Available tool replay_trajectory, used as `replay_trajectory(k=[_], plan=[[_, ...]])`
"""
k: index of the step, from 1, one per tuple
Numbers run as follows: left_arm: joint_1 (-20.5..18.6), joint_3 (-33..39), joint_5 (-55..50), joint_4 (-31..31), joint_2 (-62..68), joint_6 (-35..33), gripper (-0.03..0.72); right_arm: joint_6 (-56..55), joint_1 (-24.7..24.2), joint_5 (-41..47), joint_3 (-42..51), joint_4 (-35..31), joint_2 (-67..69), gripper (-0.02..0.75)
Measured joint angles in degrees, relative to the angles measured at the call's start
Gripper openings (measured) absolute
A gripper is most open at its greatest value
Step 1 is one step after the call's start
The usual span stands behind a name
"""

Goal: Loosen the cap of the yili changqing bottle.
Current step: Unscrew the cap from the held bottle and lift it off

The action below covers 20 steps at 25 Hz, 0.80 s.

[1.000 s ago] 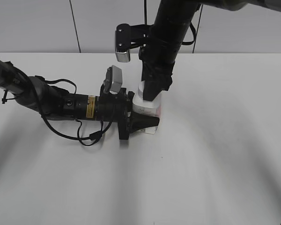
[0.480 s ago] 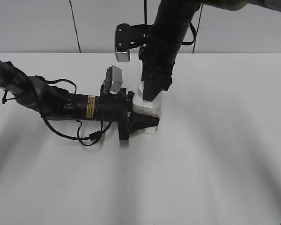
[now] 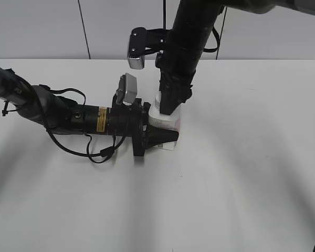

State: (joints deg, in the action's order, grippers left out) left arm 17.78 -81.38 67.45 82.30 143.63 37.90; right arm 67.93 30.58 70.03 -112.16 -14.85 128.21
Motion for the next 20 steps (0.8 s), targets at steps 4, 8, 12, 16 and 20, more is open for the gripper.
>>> replay_trajectory(k=[4, 8, 12, 16, 20], plan=[[0.00, 0.00, 0.00, 0.00, 0.00, 0.00, 0.400, -1.21, 0.00, 0.00, 0.00, -0.05, 0.00, 0.449], [0.00, 0.00, 0.00, 0.00, 0.00, 0.00, 0.400, -2.40, 0.00, 0.00, 0.00, -0.12, 0.00, 0.449], [0.00, 0.00, 0.00, 0.00, 0.00, 0.00, 0.400, -4.49, 0.00, 0.00, 0.00, -0.07, 0.00, 0.449], [0.00, 0.00, 0.00, 0.00, 0.00, 0.00, 0.400, -5.66, 0.00, 0.00, 0.00, 0.05, 0.00, 0.449], [0.00, 0.00, -0.04, 0.00, 0.00, 0.00, 0.400, -6.77, 0.00, 0.00, 0.00, 0.62, -0.06, 0.449]])
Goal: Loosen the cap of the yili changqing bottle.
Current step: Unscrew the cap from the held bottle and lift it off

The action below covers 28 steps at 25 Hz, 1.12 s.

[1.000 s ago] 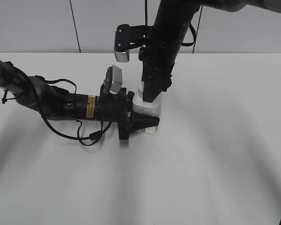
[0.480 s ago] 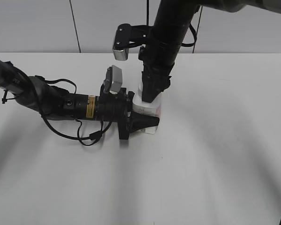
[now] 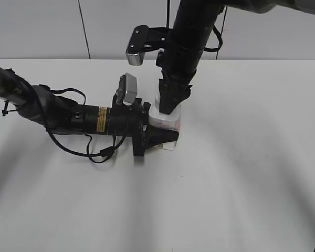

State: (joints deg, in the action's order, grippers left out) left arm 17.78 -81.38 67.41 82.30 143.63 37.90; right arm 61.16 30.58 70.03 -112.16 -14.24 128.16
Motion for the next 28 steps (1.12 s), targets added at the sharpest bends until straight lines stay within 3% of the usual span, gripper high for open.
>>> replay_trajectory(k=[22, 28], plan=[[0.00, 0.00, -0.06, -0.05, 0.00, 0.00, 0.399, -5.13, 0.00, 0.00, 0.00, 0.25, -4.42, 0.452], [0.00, 0.00, -0.12, -0.05, 0.00, 0.00, 0.399, -19.29, 0.00, 0.00, 0.00, -0.05, -5.85, 0.452]])
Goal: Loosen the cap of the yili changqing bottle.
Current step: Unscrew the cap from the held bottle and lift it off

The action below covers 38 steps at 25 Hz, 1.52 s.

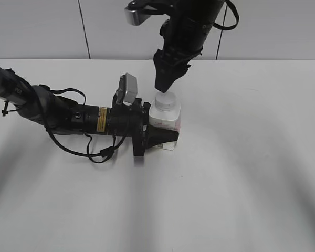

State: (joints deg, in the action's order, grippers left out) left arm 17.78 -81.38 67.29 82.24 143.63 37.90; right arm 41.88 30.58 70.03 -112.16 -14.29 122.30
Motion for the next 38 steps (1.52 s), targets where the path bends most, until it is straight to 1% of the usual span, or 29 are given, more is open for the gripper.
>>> replay_trajectory(k=[9, 12, 17, 20, 24, 38], plan=[[0.00, 0.00, 0.00, -0.05, 0.00, 0.00, 0.398, -29.83, 0.00, 0.05, 0.00, 0.00, -0.24, 0.452], [0.00, 0.00, 0.00, -0.05, 0.00, 0.00, 0.398, -36.72, 0.00, 0.05, 0.00, 0.15, -0.24, 0.452], [0.00, 0.00, -0.11, -0.05, 0.00, 0.00, 0.398, -48.62, 0.00, 0.05, 0.00, 3.03, -0.24, 0.452], [0.00, 0.00, -0.21, 0.00, 0.00, 0.00, 0.398, -53.69, 0.00, 0.05, 0.00, 3.38, -0.24, 0.452], [0.00, 0.00, -0.27, 0.05, -0.05, 0.00, 0.398, -56.64, 0.00, 0.05, 0.00, 2.33, -0.24, 0.452], [0.00, 0.00, -0.43, 0.10, -0.09, 0.00, 0.398, -57.75, 0.00, 0.05, 0.00, 0.56, 2.15, 0.452]])
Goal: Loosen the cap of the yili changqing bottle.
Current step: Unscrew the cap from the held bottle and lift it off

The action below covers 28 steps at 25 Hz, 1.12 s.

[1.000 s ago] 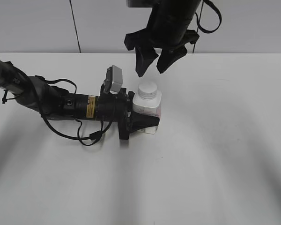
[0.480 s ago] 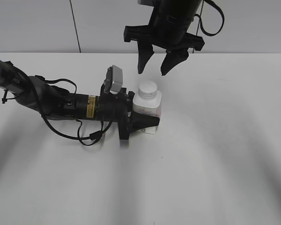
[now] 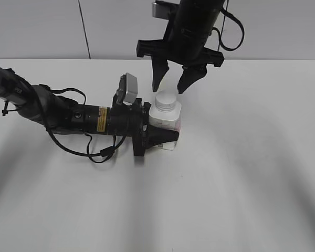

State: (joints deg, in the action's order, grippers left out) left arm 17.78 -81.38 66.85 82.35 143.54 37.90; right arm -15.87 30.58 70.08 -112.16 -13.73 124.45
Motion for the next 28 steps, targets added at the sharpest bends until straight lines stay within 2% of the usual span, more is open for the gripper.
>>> replay_trajectory(k=[19, 24, 28], plan=[[0.00, 0.00, -0.06, 0.05, 0.00, 0.00, 0.398, -0.05, 0.00, 0.00, 0.00, -0.72, 2.96, 0.452], [0.00, 0.00, -0.06, 0.05, 0.00, 0.00, 0.398, -0.05, 0.00, 0.00, 0.00, -0.72, 2.96, 0.403], [0.00, 0.00, -0.06, 0.05, 0.00, 0.00, 0.398, 0.30, 0.00, 0.00, 0.00, -0.72, 2.96, 0.398]])
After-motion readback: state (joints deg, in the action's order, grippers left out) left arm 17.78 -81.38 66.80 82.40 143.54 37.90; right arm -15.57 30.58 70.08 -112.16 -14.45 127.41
